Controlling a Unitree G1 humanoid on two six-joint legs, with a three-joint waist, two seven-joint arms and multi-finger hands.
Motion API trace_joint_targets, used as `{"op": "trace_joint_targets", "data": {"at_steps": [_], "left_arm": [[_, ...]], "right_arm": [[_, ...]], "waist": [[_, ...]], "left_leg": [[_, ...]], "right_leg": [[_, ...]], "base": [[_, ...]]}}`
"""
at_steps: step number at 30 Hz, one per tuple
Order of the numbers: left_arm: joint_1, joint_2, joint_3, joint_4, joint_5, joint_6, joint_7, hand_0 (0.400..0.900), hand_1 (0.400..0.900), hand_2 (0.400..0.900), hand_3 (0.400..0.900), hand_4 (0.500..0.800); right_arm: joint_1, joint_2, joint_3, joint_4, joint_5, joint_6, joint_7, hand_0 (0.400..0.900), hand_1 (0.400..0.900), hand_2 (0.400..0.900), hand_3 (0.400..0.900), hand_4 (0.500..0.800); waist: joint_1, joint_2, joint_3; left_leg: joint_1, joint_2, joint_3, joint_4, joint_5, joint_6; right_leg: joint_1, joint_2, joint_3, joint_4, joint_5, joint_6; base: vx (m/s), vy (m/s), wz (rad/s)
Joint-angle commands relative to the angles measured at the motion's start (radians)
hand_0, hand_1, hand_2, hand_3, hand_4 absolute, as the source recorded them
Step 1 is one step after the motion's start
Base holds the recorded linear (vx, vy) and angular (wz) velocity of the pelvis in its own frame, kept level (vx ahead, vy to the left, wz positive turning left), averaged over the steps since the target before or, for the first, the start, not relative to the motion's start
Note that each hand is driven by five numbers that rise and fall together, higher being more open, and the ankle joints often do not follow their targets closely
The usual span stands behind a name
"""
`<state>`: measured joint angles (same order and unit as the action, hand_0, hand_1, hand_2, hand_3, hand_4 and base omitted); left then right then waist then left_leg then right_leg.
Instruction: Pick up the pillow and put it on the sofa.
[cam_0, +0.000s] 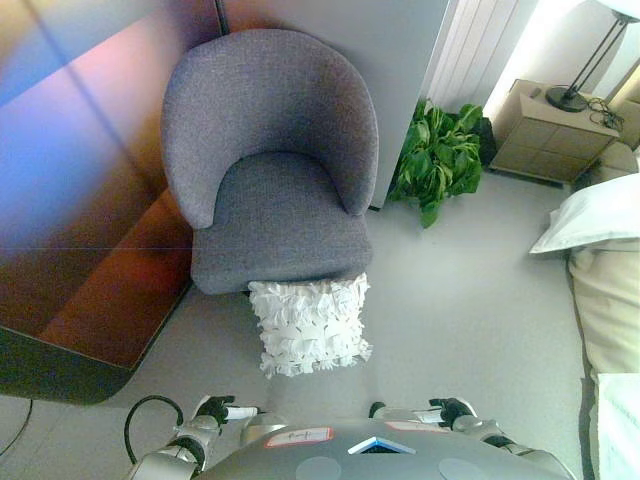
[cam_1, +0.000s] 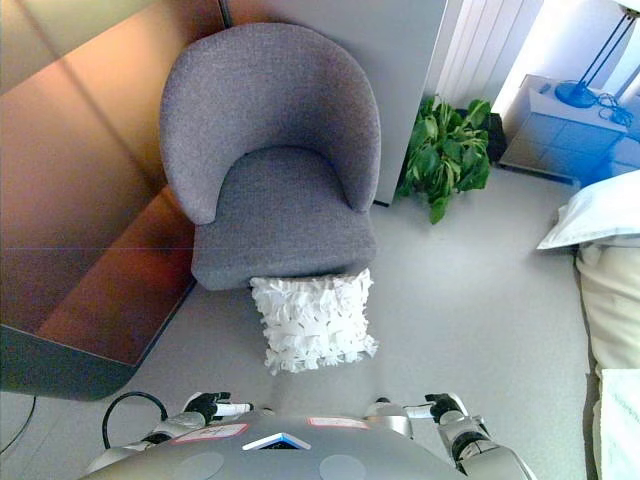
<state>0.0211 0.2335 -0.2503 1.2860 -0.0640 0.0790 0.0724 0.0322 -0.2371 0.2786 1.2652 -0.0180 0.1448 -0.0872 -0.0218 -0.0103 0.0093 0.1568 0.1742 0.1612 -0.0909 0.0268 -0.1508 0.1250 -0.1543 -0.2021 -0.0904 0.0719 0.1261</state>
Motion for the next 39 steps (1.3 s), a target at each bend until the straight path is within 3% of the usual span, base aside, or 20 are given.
{"op": "trace_joint_targets", "data": {"at_steps": [1, 9, 25, 29, 32, 33, 35, 39], "left_arm": [[-0.073, -0.017, -0.019, 0.02, -0.058, -0.037, 0.03, 0.9, 0.9, 0.9, 0.9, 0.8], [-0.07, -0.014, -0.028, 0.015, -0.04, -0.034, -0.008, 0.9, 0.9, 0.9, 0.9, 0.8], [-0.077, -0.011, -0.042, 0.012, -0.024, -0.042, -0.005, 0.9, 0.9, 0.9, 0.9, 0.8], [-0.078, -0.009, -0.024, 0.007, -0.095, -0.044, 0.009, 0.9, 0.9, 0.9, 0.9, 0.8], [-0.077, -0.003, -0.001, -0.002, -0.111, -0.055, 0.02, 0.9, 0.9, 0.9, 0.9, 0.8], [-0.07, 0.0, 0.01, -0.006, -0.132, -0.07, 0.027, 0.9, 0.9, 0.9, 0.9, 0.8], [-0.067, -0.002, 0.026, -0.005, -0.156, -0.089, 0.028, 0.9, 0.9, 0.9, 0.9, 0.8], [-0.066, 0.001, 0.057, 0.008, -0.206, -0.122, -0.002, 0.9, 0.9, 0.9, 0.9, 0.8]], "right_arm": [[-0.082, 0.03, 0.007, 0.054, -0.006, -0.011, -0.021, 0.9, 0.9, 0.9, 0.9, 0.8], [-0.082, 0.023, 0.006, 0.047, 0.022, -0.009, -0.05, 0.9, 0.9, 0.9, 0.9, 0.8], [-0.079, 0.031, 0.007, 0.052, 0.037, -0.019, -0.073, 0.9, 0.9, 0.9, 0.9, 0.8], [-0.084, 0.027, 0.001, 0.053, 0.023, -0.021, -0.071, 0.9, 0.9, 0.9, 0.9, 0.8], [-0.097, 0.021, 0.01, 0.049, 0.011, -0.021, -0.062, 0.9, 0.9, 0.9, 0.9, 0.8], [-0.105, 0.013, 0.017, 0.039, 0.007, -0.023, -0.057, 0.9, 0.9, 0.9, 0.9, 0.8], [-0.112, 0.001, 0.024, 0.024, 0.002, -0.013, -0.054, 0.9, 0.9, 0.9, 0.9, 0.8], [-0.101, -0.025, -0.018, 0.051, 0.012, -0.028, -0.064, 0.9, 0.9, 0.9, 0.9, 0.8]], "waist": [[0.009, 0.012, 0.04], [0.013, 0.011, 0.047], [0.007, 0.012, 0.053], [0.005, 0.014, 0.059], [0.008, -0.009, 0.079], [0.019, -0.028, 0.102], [0.037, -0.029, 0.13], [0.081, 0.008, 0.175]], "left_leg": [[-0.011, -0.086, -0.009, 0.004, -0.018, 0.111], [-0.015, -0.083, -0.012, 0.004, -0.016, 0.11], [-0.021, -0.075, -0.012, 0.004, -0.01, 0.107], [-0.02, -0.064, -0.017, 0.004, -0.002, 0.108], [-0.06, -0.036, -0.016, 0.142, -0.022, 0.101], [-0.142, -0.007, -0.025, 0.307, 0.028, 0.087], [-0.246, -0.001, -0.061, 0.406, 0.097, 0.076], [-0.331, 0.025, 0.061, 0.198, 0.174, 0.042]], "right_leg": [[0.018, 0.048, -0.002, 0.058, -0.075, -0.03], [0.017, 0.046, -0.007, 0.056, -0.072, -0.029], [0.006, 0.055, 0.0, 0.064, -0.075, -0.033], [-0.007, 0.074, 0.015, 0.103, -0.104, -0.048], [-0.035, 0.079, 0.036, 0.157, -0.122, -0.072], [-0.044, 0.083, 0.046, 0.174, -0.122, -0.093], [-0.041, 0.097, 0.05, 0.188, -0.126, -0.107], [0.055, 0.118, -0.007, 0.19, -0.193, -0.095]], "base": [[0.0, 0.0, 0.0], [-0.01, -0.001, 0.02], [0.0, -0.016, -0.01], [0.03, -0.084, 0.04], [0.01, -0.104, 0.06], [0.0, -0.143, -0.09], [0.05, -0.058, -0.13], [0.27, 0.141, -0.05]]}}
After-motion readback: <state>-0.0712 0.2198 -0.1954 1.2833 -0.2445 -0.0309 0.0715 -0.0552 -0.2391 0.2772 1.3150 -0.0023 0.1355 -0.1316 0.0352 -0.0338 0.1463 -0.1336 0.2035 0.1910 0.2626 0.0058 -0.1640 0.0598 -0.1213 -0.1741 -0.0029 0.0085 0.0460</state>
